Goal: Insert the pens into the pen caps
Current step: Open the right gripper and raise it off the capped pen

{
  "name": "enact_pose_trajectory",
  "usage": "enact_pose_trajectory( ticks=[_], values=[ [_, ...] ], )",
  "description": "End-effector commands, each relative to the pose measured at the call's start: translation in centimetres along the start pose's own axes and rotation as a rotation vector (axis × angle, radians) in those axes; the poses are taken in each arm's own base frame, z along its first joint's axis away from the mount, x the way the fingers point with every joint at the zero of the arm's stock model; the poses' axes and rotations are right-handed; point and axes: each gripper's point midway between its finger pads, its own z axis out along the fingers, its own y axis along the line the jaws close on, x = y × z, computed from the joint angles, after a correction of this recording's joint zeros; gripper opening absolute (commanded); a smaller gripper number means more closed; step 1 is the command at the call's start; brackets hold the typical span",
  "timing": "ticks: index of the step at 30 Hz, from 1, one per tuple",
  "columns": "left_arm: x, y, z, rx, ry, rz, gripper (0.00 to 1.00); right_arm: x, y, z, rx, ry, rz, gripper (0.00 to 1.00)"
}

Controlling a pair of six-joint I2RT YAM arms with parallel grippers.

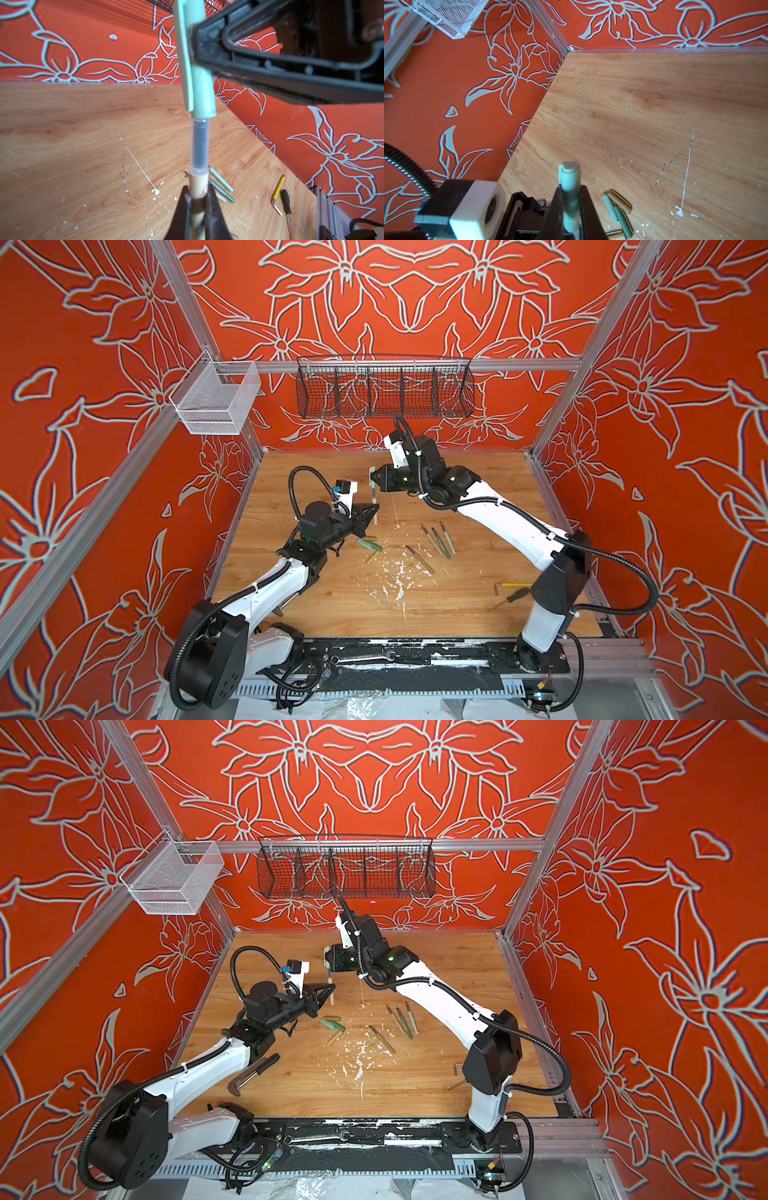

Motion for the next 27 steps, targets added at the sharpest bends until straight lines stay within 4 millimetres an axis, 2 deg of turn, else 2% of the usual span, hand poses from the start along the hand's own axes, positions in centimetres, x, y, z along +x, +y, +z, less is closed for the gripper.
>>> enact_pose_trajectory(
  ticks=[1, 23, 27],
  values=[
    [-9.3, -2.1, -1.1, 0.011, -0.302, 0.139, 0.0, 7.3, -0.5, -0.1, 0.013, 0.272, 0.011, 0.05],
    [-10.5, -2.9, -1.0, -0.01, -0.316, 0.222, 0.0, 9.1, -2.2, -2.4, 0.136, 0.351, -0.112, 0.04],
    [-10.8, -3.4, -0.8, 0.015, -0.318, 0.225, 0.0, 8.9, -1.7, -2.7, 0.129, 0.335, -0.145, 0.04]
  ],
)
